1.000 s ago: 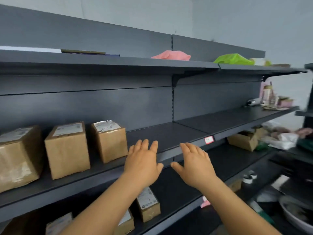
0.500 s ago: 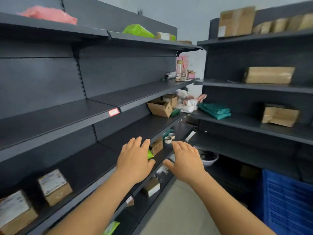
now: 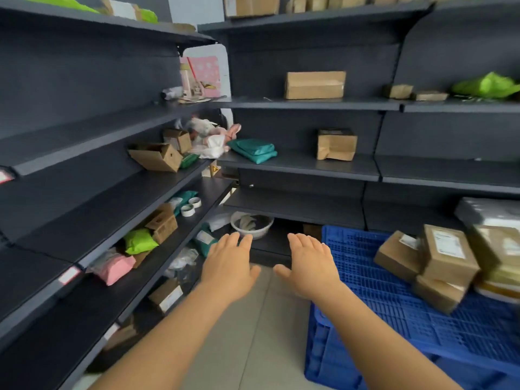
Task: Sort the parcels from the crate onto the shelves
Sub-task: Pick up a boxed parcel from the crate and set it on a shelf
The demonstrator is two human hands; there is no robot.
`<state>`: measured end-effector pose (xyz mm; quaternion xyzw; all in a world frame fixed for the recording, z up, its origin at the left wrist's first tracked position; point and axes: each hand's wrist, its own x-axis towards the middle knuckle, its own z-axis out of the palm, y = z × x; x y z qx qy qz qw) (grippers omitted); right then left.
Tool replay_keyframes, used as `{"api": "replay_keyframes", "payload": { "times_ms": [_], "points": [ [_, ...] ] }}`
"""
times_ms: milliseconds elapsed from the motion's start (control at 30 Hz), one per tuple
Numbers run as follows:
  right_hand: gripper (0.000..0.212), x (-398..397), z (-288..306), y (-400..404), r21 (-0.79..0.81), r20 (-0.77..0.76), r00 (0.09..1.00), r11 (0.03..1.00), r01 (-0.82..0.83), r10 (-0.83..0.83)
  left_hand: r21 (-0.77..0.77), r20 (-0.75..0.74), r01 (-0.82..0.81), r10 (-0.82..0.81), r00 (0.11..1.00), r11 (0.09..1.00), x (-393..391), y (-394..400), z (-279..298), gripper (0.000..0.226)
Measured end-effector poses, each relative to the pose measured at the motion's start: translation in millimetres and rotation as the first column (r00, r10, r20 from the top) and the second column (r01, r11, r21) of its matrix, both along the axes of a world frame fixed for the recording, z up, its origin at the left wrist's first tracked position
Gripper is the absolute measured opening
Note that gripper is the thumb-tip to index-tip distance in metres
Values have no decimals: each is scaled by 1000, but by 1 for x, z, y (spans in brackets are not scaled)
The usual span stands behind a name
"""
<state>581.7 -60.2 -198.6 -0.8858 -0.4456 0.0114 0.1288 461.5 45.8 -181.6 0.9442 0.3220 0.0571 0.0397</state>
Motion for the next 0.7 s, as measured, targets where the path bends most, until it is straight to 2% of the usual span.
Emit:
{"api": "replay_keyframes", "payload": {
  "times_ms": [333,700],
  "points": [
    [77,97,-34,-73,-59,-70,956,958,281,-285,-65,-36,263,-266,963,963,128,-42,-36,70],
    [78,208,-58,-92,-147,-93,835,837,527,-542,-184,-2,494,-503,865,850,283,-40,-75,73]
  ]
}}
